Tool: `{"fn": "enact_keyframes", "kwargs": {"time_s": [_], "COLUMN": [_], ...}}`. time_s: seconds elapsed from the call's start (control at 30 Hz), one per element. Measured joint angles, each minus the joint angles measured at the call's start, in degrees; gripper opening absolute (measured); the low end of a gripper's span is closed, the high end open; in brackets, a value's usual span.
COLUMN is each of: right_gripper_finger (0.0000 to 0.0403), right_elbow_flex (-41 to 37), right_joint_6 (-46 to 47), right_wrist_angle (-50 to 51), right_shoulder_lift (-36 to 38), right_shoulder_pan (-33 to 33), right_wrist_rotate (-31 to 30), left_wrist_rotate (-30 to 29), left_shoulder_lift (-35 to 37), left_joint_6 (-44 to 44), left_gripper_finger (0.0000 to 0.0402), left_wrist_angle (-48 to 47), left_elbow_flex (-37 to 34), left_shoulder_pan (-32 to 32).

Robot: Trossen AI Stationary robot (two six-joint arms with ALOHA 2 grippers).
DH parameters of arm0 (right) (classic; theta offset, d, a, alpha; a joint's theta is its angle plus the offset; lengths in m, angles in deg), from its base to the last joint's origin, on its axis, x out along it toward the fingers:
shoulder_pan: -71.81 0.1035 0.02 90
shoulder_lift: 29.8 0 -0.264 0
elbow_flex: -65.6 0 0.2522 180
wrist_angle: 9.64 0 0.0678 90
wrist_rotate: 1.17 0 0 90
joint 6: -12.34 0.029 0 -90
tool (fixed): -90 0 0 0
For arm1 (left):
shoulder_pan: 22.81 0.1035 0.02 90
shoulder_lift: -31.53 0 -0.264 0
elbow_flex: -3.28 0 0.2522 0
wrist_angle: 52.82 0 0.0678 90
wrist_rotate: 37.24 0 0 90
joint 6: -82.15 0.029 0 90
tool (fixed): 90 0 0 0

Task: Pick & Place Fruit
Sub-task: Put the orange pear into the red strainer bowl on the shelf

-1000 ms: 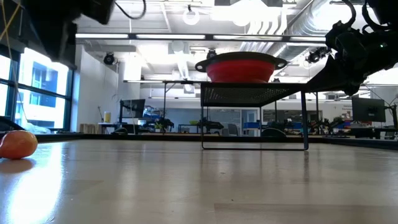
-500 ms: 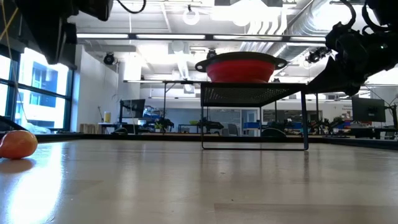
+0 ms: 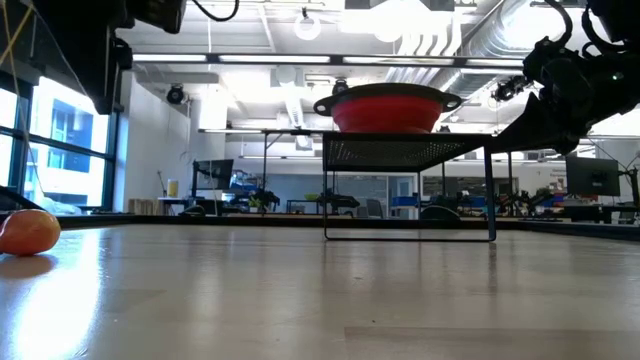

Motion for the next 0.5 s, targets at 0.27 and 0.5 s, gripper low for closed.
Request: {"fn": "enact_keyframes", "kwargs": {"time_s": [0.27, 0.5], "right_gripper_finger": [0.0002, 0.0002], "right_elbow_flex": [0.0, 0.0], "right_joint_6": [-0.76, -0.76], "right_wrist_angle": [0.02, 0.02], "right_shoulder_lift": [0.0, 0.0], "right_shoulder_pan": [0.0, 0.0], "right_wrist_rotate": [0.11, 0.22], "left_wrist_rotate": [0.61, 2.77], "left_shoulder_lift": [0.0, 0.0], "left_joint_6": [-0.11, 0.23], "left_gripper_finger": [0.0245, 0.0273], "left_wrist_angle": [0.04, 0.13], "left_elbow_flex": [0.0, 0.0], "left_shoulder_pan": [0.0, -0.02]}}
